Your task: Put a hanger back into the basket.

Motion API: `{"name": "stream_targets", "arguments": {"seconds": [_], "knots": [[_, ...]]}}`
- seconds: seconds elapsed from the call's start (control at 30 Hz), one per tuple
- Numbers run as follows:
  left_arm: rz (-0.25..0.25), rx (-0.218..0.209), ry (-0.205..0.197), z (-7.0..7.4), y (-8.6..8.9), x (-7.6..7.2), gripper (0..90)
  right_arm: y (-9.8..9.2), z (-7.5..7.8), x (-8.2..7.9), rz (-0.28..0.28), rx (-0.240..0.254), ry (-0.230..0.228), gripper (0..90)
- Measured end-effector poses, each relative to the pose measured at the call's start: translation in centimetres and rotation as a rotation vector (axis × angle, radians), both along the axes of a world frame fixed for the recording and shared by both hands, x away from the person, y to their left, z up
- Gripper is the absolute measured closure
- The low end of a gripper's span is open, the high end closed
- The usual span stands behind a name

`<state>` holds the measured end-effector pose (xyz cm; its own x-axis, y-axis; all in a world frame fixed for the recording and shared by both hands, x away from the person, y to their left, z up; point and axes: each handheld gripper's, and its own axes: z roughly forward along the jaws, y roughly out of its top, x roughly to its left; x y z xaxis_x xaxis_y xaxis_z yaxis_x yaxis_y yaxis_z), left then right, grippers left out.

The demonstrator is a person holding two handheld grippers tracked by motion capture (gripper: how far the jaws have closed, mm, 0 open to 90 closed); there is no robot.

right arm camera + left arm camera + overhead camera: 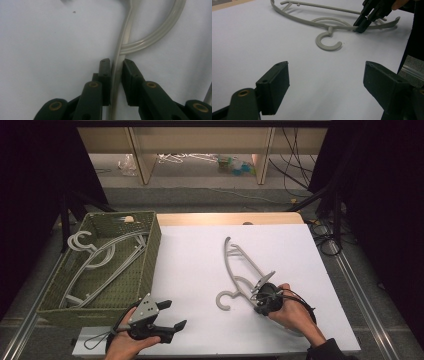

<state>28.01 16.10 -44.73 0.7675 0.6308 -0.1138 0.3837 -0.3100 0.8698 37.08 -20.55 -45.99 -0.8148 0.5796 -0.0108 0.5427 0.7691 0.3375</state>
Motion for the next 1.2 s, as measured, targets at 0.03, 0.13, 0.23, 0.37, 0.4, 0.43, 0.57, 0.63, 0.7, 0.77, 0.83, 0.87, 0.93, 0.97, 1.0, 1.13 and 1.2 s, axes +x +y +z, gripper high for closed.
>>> {"name": "stream_targets", "arguments": {"seconds": [0.03,0.13,0.23,0.37,0.4,0.43,0.57,0.63,0.7,0.77,0.83,0.87,0.93,0.97,1.0,1.13,1.2], "knots": [[0.000,0.000,-0.001,0.0,0.0,0.0,21.0,0.0,0.0,-0.1,-0.001,0.003,-0.001,78.7],[0.000,0.002,-0.001,0.0,0.0,0.0,21.1,-0.1,0.0,-0.1,0.021,0.002,-0.009,80.6],[0.003,0.007,0.003,0.0,0.0,0.0,21.2,0.0,0.1,-0.2,0.054,-0.004,-0.017,82.0],[0.002,0.011,-0.001,0.0,-0.1,0.0,21.2,0.0,0.1,-0.3,0.075,-0.006,-0.021,82.0],[0.002,0.013,-0.001,0.0,-0.1,0.0,21.2,0.0,0.2,-0.3,0.080,-0.006,-0.024,82.1],[0.001,0.017,-0.004,0.0,-0.1,0.0,21.2,-0.1,0.2,-0.4,0.085,-0.006,-0.023,82.1],[-0.003,0.032,-0.015,0.0,-0.1,0.0,21.3,-0.3,0.6,-0.6,0.112,0.015,-0.038,82.1],[0.001,0.041,-0.016,0.0,-0.1,0.1,21.5,-0.4,0.8,-0.8,0.127,0.021,-0.039,82.2],[-0.002,0.032,-0.016,-0.2,-0.2,0.3,21.7,-0.5,1.2,-1.0,0.140,0.022,-0.046,82.2],[-0.005,0.048,-0.025,-0.2,-0.3,0.4,21.9,-0.6,1.6,-1.3,0.160,0.038,-0.053,82.2],[-0.007,0.046,-0.024,-0.2,-0.5,0.4,22.1,-0.7,2.0,-1.7,0.174,0.053,-0.063,82.2],[-0.008,0.044,-0.027,-0.1,-0.5,0.5,22.1,-0.7,2.2,-1.9,0.177,0.069,-0.057,82.3],[-0.007,0.051,-0.038,0.1,-0.6,0.6,22.0,-0.8,2.6,-2.3,0.200,0.093,-0.061,82.3],[-0.017,0.057,-0.051,0.2,-0.7,0.8,22.0,-0.8,2.6,-2.3,0.200,0.093,-0.061,82.3],[-0.017,0.053,-0.054,0.3,-0.8,0.9,22.0,-0.9,2.7,-2.5,0.204,0.104,-0.061,82.3],[-0.029,0.082,-0.076,0.6,-1.7,1.5,22.4,-0.9,3.3,-3.0,0.237,0.124,-0.062,82.3],[-0.040,0.112,-0.084,0.6,-2.4,1.7,22.7,-1.0,3.4,-3.1,0.250,0.139,-0.059,82.4]]}}
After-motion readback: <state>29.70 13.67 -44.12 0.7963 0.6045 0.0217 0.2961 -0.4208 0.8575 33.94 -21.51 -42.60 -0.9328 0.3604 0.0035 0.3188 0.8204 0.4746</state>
